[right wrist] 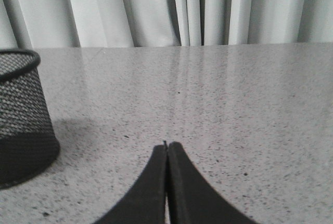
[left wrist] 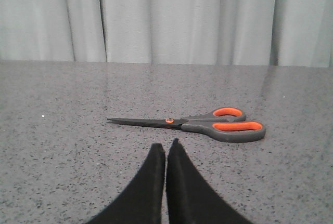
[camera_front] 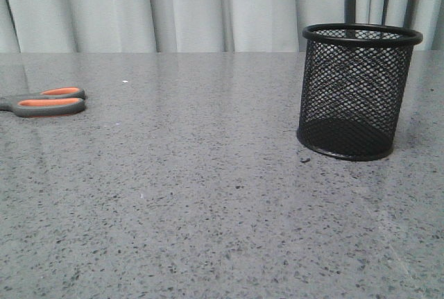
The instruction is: Put scissors into bucket
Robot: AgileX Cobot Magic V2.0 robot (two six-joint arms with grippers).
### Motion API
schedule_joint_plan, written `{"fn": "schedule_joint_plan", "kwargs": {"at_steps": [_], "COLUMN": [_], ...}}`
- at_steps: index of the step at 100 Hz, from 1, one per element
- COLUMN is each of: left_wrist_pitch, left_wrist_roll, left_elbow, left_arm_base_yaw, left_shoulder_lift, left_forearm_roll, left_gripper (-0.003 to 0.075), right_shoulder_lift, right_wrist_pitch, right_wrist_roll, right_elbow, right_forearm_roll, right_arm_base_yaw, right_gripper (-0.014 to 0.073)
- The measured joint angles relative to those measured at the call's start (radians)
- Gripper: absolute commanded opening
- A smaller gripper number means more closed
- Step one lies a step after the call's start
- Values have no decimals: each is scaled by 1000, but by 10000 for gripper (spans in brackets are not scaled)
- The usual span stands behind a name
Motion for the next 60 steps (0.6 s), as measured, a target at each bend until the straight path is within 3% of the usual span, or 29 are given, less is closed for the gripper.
{"fn": "schedule_joint_plan", "kwargs": {"at_steps": [23, 40, 60], "left_wrist_pitch": [-5, -16, 5], "left_wrist_roll": [0, 0, 0], "left_elbow": [0, 0, -37], "left_arm_base_yaw": [0, 0, 0], "left_shoulder_lift": [0, 0, 0], "left_forearm_roll": [-220, -433, -504], "left_gripper": [-20, -21, -21], "right_shoulder_lift": [0, 0, 0], "right_wrist_pitch": [-53, -92, -68], "right_wrist_roll": [0, 0, 1], "right_elbow": [0, 0, -5], "right_forearm_roll": [196, 435, 497], "right_arm_base_yaw": [0, 0, 0], "right_gripper": [-70, -69, -51]}}
